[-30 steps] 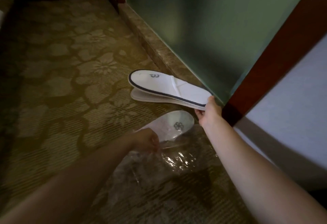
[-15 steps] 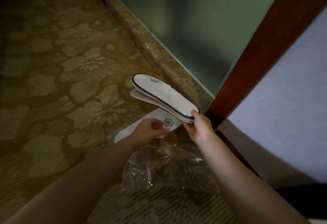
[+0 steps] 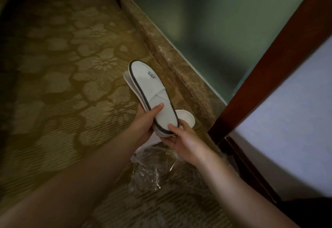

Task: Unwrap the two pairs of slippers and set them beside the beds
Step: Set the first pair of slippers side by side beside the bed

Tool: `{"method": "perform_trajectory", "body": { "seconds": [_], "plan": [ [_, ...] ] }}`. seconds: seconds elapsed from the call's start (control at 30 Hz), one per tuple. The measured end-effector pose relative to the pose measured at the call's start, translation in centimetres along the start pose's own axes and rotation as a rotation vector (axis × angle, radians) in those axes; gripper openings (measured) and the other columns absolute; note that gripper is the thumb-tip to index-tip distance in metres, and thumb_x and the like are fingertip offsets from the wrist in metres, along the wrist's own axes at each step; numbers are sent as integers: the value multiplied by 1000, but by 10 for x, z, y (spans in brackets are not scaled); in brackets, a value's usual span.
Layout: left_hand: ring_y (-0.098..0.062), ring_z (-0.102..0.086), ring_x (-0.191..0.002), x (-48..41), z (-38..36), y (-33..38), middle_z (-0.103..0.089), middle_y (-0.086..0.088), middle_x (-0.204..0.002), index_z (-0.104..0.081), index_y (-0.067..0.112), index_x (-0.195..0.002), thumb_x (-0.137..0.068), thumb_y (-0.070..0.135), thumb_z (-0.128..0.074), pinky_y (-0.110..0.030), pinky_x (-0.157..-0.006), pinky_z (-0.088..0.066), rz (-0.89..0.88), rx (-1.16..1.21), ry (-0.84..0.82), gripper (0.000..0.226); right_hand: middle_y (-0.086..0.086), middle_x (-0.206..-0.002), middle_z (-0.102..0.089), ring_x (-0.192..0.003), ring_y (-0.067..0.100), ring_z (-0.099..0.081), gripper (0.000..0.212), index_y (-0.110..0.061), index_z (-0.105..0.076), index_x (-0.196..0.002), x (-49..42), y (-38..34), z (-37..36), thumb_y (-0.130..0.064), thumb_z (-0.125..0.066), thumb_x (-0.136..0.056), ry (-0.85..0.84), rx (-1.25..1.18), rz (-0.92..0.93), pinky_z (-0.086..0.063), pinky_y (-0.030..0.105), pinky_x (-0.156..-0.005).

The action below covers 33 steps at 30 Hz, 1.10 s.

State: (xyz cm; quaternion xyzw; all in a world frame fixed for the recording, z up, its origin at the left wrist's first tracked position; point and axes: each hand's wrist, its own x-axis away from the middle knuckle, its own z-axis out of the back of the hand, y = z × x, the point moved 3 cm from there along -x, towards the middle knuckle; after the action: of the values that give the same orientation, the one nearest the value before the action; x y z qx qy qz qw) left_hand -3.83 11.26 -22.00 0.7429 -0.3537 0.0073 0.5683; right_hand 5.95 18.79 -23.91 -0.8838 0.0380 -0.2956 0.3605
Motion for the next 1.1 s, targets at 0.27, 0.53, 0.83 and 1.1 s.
{"method": "perform_trajectory", "body": {
  "seconds": [0.27, 0.53, 0.83, 1.1],
  "plan": [
    [-24, -63, -99, 4, 17, 6, -61, -8, -122, -41, 21, -135, -87, 5, -59, -33, -72, -54, 6, -169, -82, 54, 10, -95, -62, -69, 17, -67, 37, -10, -51, -119, 3, -16, 6, -20, -63, -85, 148, 427, 26, -56, 29, -56],
    [-22, -60, -107, 21, 16, 4, -59, -6, -123, -36, 25, -139, -84, 3, -62, -32, -79, -54, -33, -431, -238, 65, 4, -118, -61, -107, 23, -58, 48, -24, -54, -121, -12, -53, -6, -36, -69, -78, 226, 442, 81, -55, 35, -73],
    [-12, -63, -100, 36, 11, 12, -64, 10, -111, -42, 43, -129, -84, 11, -64, -28, -77, -57, -48, -512, -364, 60, 6, -109, -66, -101, 23, -62, 41, -18, -59, -110, -17, -42, -8, -31, -75, -74, 214, 357, 39, -56, 35, -66],
    [-20, -63, -83, 43, 9, 24, -70, -2, -94, -63, 19, -107, -94, 41, -33, -29, -71, -50, 115, -252, -216, 40, 9, -105, -70, -99, 25, -64, 48, -10, -62, -114, -13, -38, 4, -25, -73, -70, 23, 129, 65, -57, 35, -68]
  ]
}}
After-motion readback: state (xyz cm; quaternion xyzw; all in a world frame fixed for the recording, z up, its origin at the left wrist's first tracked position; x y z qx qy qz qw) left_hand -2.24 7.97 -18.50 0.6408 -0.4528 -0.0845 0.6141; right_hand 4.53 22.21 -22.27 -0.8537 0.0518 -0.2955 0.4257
